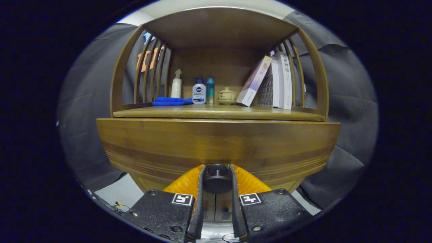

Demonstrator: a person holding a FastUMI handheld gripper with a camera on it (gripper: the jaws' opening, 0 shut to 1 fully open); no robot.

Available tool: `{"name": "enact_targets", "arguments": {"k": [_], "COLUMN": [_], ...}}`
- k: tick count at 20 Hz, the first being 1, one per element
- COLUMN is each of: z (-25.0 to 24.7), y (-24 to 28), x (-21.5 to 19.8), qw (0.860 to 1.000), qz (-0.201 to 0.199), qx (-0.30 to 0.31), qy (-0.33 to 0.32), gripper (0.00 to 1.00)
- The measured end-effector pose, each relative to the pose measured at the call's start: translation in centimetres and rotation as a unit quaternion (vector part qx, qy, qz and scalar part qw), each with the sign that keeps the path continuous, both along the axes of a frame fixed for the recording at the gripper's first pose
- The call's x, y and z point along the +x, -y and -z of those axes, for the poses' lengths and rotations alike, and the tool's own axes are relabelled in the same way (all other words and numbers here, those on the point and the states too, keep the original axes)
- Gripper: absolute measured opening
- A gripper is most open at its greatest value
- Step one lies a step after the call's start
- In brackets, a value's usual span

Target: Pull open the drawer, take out the items inside it, and place them on the countertop above the cabinet.

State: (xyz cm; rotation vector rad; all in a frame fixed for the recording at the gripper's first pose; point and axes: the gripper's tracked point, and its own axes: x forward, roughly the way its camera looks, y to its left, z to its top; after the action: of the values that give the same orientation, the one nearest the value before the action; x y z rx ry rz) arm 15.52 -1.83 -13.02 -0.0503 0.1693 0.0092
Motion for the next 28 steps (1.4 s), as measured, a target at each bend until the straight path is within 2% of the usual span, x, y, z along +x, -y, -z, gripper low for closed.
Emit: {"name": "enact_targets", "arguments": {"k": [10, 28], "z": [0.5, 2.4], "y": [0.5, 0.0], "x": [-5.9, -13.9], "qw": [1.000, 1.000], "qz": [0.000, -0.014], "qx": [0.006, 0.006], "qy": [0.002, -0.018], "gripper": [0.37, 0.37]}}
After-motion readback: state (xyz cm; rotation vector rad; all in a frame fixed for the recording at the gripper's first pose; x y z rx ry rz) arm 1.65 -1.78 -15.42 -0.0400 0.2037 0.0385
